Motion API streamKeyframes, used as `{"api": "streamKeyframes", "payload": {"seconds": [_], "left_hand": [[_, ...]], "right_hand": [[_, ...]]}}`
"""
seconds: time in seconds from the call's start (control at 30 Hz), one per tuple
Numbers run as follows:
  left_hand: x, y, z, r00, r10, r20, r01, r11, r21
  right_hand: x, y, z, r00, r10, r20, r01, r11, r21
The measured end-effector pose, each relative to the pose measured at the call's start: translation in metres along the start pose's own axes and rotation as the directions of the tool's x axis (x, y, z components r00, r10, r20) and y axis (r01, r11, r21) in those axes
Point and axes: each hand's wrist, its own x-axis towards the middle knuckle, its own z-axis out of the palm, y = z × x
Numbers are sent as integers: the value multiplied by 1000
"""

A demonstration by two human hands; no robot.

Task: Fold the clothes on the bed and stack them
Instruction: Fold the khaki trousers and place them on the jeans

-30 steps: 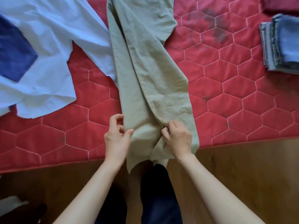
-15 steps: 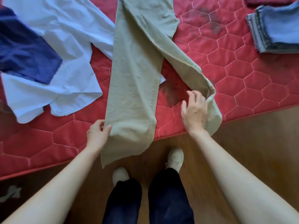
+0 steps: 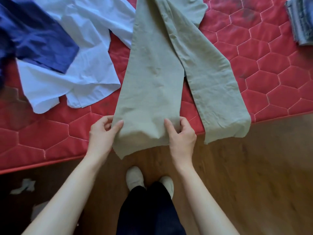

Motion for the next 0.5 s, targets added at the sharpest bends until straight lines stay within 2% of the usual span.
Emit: {"api": "streamKeyframes", "payload": {"seconds": [0.1, 0.23, 0.3, 0.37, 0.43, 0.5], "left_hand": [[-11, -4, -3, 998, -61, 0, 61, 998, 26], [-13, -10, -4, 997, -57, -44, 60, 996, 63], [-15, -17, -3, 994, -97, -53, 106, 973, 206], [-19, -22, -1, 992, -109, -56, 122, 899, 421], [-19, -19, 5, 997, -46, -67, 76, 807, 585], [-17, -11, 18, 994, 112, -15, -75, 760, 646]], "right_hand": [[-19, 15, -4, 993, 99, 69, -95, 994, -58], [-22, 33, -3, 992, 101, 76, -94, 991, -93], [-24, 45, -2, 954, 236, 187, -193, 956, -222], [-23, 58, -3, 910, 332, 248, -241, 911, -335], [-17, 63, -11, 942, 295, 158, -210, 889, -408], [-3, 65, -24, 987, 146, 65, -106, 901, -421]]}}
